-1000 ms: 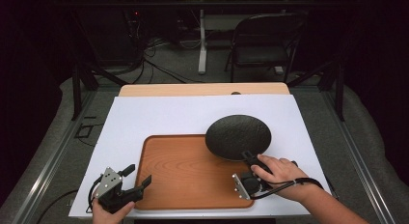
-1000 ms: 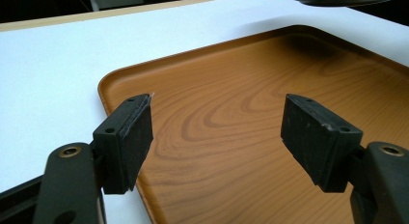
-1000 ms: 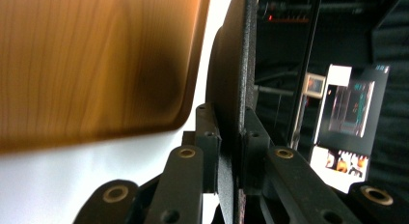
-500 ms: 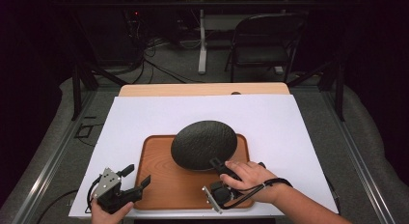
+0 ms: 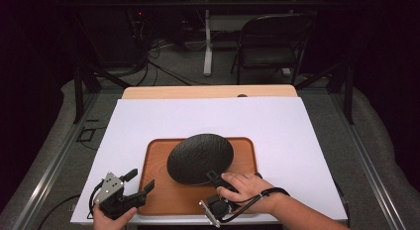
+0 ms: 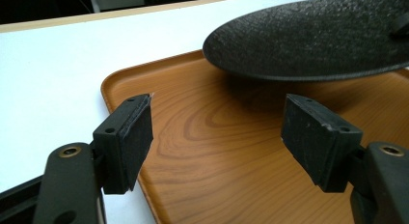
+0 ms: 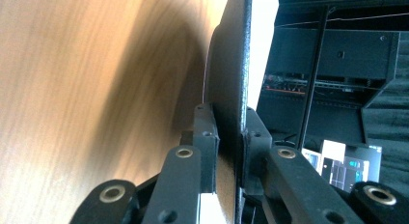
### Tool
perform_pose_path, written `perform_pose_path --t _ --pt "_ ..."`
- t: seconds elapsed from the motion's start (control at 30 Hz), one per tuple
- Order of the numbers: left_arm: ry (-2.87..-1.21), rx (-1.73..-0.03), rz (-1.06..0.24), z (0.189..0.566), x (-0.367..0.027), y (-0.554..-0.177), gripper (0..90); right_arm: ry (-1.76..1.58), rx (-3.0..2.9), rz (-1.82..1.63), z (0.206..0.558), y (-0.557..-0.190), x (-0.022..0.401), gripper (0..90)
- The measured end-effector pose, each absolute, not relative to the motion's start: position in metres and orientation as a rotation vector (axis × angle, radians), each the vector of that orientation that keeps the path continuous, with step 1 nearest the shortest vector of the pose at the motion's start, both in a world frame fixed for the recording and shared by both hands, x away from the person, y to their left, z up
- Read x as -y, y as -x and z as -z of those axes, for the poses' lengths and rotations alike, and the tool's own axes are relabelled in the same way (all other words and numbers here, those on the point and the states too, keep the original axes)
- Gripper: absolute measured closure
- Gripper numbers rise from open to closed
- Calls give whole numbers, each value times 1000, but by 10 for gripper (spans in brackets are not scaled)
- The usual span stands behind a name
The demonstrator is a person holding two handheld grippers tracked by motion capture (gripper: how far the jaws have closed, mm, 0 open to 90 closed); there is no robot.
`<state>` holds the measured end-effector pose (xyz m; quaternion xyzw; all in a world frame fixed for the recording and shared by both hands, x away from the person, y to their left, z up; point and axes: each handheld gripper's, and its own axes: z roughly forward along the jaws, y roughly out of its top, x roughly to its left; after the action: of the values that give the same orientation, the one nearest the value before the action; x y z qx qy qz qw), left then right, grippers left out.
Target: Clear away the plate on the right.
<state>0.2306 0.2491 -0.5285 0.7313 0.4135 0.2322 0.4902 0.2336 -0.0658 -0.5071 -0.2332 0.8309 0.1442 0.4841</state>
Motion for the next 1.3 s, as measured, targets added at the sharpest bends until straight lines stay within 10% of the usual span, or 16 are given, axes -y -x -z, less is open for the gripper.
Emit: perform_pose_path --t 1.3 --pt "-1778 -1003 -562 529 -249 -231 269 573 -2085 -376 529 -235 72 807"
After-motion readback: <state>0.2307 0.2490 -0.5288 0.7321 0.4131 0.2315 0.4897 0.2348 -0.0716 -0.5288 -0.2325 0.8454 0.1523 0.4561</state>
